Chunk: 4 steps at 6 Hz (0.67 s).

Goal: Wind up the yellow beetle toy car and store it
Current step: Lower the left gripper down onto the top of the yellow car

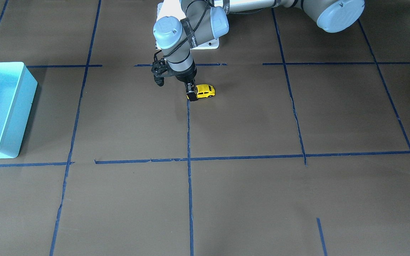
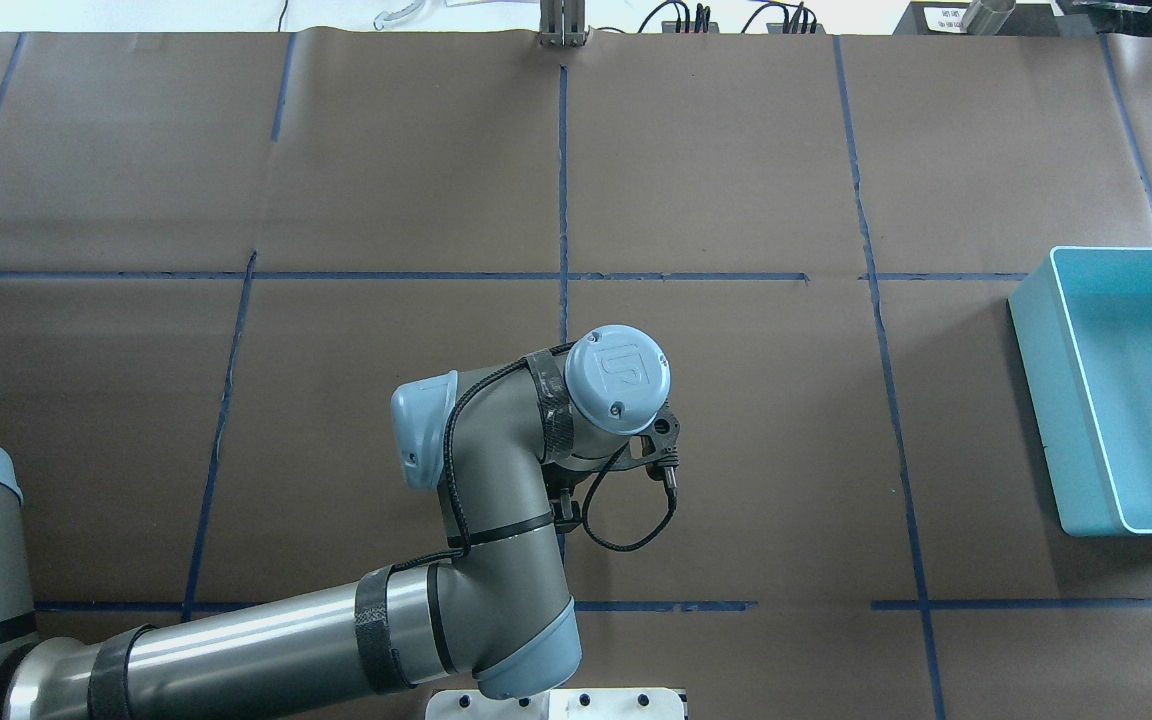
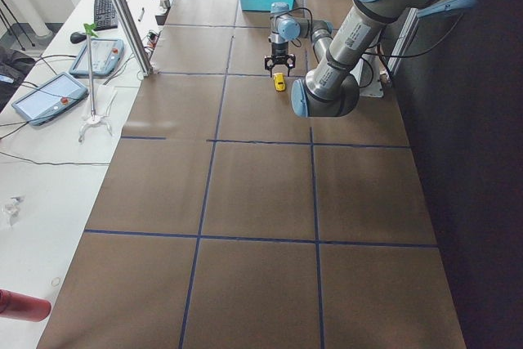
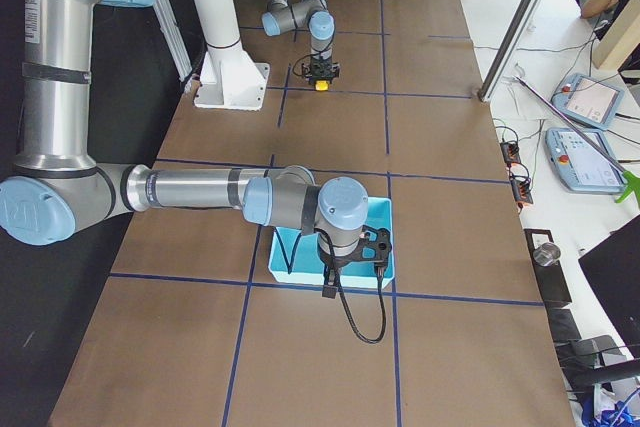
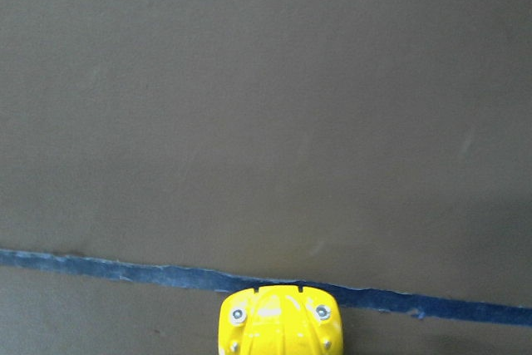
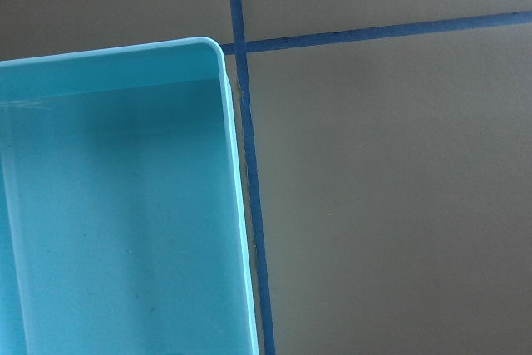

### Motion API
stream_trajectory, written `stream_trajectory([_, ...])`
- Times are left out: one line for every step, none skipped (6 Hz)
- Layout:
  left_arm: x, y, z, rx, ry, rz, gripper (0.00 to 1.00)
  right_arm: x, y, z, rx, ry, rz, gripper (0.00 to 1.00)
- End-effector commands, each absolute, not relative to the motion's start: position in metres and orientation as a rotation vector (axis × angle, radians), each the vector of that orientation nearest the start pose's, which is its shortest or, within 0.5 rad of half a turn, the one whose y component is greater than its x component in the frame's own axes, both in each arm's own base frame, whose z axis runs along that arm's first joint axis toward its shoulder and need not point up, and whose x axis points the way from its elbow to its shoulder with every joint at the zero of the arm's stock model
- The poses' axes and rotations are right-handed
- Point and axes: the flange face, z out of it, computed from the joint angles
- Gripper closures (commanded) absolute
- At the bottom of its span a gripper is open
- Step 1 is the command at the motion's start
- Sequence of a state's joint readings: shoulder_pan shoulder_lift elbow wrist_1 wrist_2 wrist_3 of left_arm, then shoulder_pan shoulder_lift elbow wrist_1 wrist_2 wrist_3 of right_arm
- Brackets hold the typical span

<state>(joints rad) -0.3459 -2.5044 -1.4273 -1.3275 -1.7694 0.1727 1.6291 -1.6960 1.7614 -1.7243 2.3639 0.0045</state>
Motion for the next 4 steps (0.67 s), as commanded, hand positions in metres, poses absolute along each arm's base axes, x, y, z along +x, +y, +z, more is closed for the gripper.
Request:
stream_trajectory([0.671,-0.366,0.17,0.437,0.45,1.403,0.73,0.087,-0.428,0.637,-0.062,-0.795,0.094,0.0])
stream_trajectory([0.672,-0.366,0.168,0.448,0.453,1.404,0.92,0.087,-0.428,0.637,-0.062,-0.795,0.094,0.0])
stream_trajectory([0.667,-0.371,0.154,0.499,0.481,1.396,0.92,0.087,-0.428,0.635,-0.059,-0.795,0.093,0.0])
stream_trajectory([0.65,-0.4,0.141,0.592,0.505,1.42,0.92,0.087,-0.428,0.635,-0.059,-0.795,0.093,0.0])
